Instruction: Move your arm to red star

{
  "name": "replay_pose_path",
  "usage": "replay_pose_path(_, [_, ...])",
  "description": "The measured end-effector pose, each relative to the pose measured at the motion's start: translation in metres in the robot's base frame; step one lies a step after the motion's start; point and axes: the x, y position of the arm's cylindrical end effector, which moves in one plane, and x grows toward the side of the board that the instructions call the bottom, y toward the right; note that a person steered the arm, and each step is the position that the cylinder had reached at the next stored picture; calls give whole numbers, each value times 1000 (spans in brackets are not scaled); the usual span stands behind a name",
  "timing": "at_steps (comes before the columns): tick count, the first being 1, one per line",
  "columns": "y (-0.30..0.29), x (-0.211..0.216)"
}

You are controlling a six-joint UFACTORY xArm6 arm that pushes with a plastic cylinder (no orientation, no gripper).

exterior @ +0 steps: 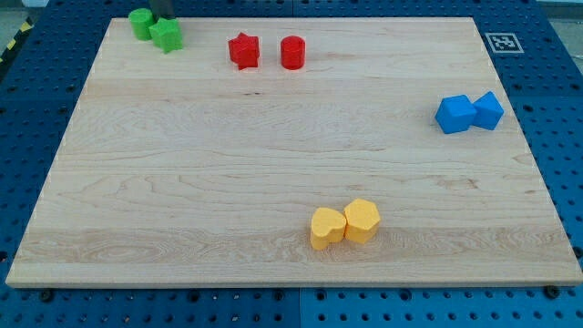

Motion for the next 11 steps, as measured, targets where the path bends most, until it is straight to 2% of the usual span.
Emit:
replay_pose_path(2, [6, 0])
replay_pose_path(4, [84, 2])
replay_pose_path(8, [82, 55])
replay_pose_path(10, [97, 97])
replay_pose_path(11, [79, 118])
